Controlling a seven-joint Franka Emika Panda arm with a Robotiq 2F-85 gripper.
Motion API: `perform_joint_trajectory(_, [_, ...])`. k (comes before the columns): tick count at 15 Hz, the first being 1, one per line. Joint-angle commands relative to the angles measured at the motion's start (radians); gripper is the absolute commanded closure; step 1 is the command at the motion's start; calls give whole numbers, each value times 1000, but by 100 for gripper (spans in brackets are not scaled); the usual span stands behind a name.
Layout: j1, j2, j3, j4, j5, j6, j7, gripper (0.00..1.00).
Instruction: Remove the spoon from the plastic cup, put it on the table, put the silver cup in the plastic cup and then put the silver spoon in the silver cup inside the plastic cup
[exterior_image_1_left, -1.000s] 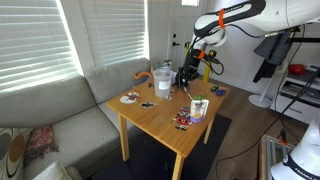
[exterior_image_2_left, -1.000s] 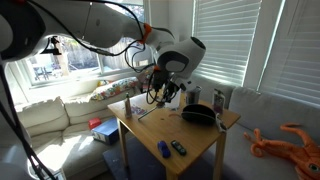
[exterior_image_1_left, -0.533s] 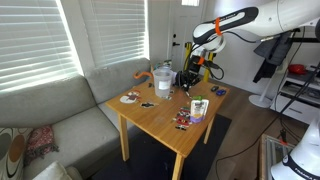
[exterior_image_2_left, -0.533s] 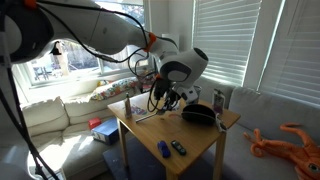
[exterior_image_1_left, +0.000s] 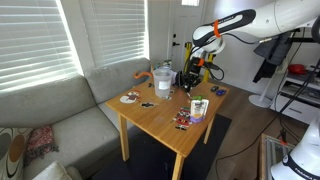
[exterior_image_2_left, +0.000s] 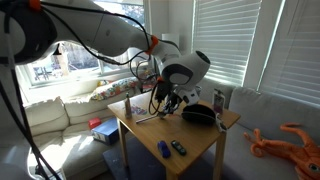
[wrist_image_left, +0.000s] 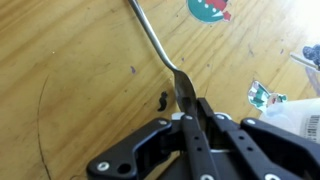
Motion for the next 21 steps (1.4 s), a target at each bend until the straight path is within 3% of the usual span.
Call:
perform_joint_trajectory(1, [-2,-1,-1,5,-38,9,1,59])
perform_joint_trajectory(7, [6,-13,3,31,-93,9,4,16])
perform_joint_trajectory(10, [12,-41,4,46,-129,24,7,1])
perform_joint_trajectory(16, [39,-140,11,125,-309,149,63,0])
perform_joint_trajectory(21, [59,-105,30,182,-450,360,194,0])
